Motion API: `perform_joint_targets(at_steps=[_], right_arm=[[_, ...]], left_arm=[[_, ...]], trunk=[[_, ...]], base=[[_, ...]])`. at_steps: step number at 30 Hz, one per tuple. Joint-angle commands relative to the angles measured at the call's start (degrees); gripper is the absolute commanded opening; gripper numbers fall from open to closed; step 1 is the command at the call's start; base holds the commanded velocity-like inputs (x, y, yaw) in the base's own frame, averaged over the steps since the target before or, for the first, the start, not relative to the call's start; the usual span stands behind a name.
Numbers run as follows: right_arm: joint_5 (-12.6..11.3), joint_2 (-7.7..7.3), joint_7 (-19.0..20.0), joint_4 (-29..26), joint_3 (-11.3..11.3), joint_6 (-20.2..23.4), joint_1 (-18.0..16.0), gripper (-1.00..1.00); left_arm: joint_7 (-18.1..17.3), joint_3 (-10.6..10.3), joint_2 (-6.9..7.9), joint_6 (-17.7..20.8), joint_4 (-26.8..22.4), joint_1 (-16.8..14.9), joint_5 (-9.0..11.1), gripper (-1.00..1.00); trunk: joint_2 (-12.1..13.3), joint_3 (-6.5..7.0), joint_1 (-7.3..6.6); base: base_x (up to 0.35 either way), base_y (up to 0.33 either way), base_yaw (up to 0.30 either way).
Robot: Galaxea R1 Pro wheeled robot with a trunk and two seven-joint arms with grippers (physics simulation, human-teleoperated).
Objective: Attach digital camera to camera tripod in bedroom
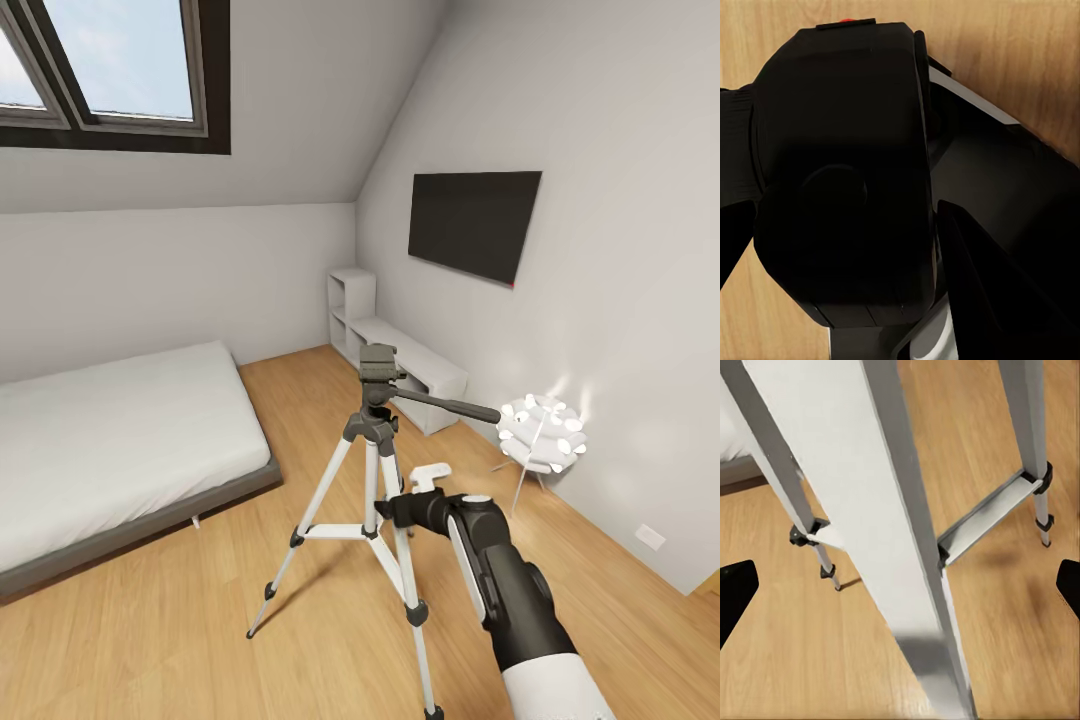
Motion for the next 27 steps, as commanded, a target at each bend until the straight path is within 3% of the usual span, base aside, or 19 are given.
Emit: perform_joint_targets(at_steps=[1,10,11,19,27], right_arm=[[0.6,0.02,0.2,0.1,0.0,0.1,-0.1,1.0],[0.4,0.02,-1.8,4.6,0.0,-4.7,-0.6,1.0],[0.5,0.02,-1.9,7.1,0.0,-7.7,-0.8,1.0],[0.4,0.02,-2.0,9.8,-0.2,-14.8,-0.9,1.0],[0.4,0.02,-2.0,10.1,-0.2,-16.7,-0.9,1.0]], left_arm=[[0.2,-0.5,0.0,-0.1,0.0,0.0,0.1,-1.0],[0.2,-0.5,0.0,-0.1,0.0,0.0,0.1,-1.0],[0.2,-0.5,0.0,-0.1,0.0,0.0,0.2,-1.0],[0.2,-0.5,0.0,-0.1,0.0,0.0,0.3,-1.0],[0.2,-0.5,0.0,-0.1,0.0,0.0,0.2,-1.0]], trunk=[[-0.1,-0.12,0.03],[-0.1,-0.12,0.03],[-0.1,-0.12,0.03],[-0.1,-0.12,0.03],[-0.1,-0.12,0.03]], base=[[0.0,0.0,0.0],[0.0,0.0,0.0],[0.0,0.0,0.0],[0.0,0.0,0.0],[0.0,0.0,0.0]])
